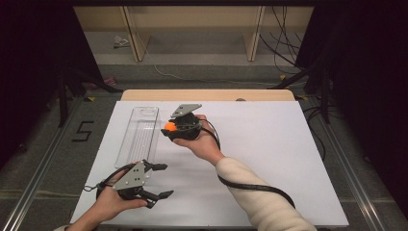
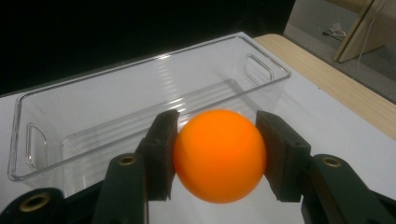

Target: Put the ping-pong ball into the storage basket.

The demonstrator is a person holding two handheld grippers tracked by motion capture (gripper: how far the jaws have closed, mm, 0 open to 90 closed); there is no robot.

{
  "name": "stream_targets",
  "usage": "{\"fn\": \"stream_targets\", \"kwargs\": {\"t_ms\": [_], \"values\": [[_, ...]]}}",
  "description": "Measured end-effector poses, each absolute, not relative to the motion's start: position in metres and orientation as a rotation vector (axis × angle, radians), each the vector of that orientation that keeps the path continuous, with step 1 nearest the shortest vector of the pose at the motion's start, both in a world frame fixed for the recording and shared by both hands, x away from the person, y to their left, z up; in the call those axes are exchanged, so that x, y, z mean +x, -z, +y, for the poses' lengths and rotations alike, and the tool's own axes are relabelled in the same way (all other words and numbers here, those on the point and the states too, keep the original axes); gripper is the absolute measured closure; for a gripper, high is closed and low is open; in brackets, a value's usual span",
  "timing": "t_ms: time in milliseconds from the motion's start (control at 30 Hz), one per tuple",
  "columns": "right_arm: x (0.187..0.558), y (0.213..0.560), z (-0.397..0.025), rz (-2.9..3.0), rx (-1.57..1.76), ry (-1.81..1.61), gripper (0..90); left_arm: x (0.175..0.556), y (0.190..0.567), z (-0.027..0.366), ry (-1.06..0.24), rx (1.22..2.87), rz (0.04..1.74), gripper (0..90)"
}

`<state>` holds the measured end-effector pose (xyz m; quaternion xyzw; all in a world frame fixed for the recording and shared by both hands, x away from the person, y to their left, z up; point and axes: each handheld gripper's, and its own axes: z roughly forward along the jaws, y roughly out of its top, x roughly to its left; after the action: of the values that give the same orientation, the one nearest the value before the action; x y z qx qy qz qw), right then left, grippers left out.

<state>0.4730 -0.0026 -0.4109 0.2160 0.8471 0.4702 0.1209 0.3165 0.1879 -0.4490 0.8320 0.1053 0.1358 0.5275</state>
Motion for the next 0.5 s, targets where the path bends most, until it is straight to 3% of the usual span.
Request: {"fn": "stream_targets", "kwargs": {"t_ms": [500], "values": [[0.4738,0.4096,0.0039,2.479,0.622,-1.378,51.5,0.3164,0.4491,0.1876,-0.322,1.991,0.248,19.7]]}}
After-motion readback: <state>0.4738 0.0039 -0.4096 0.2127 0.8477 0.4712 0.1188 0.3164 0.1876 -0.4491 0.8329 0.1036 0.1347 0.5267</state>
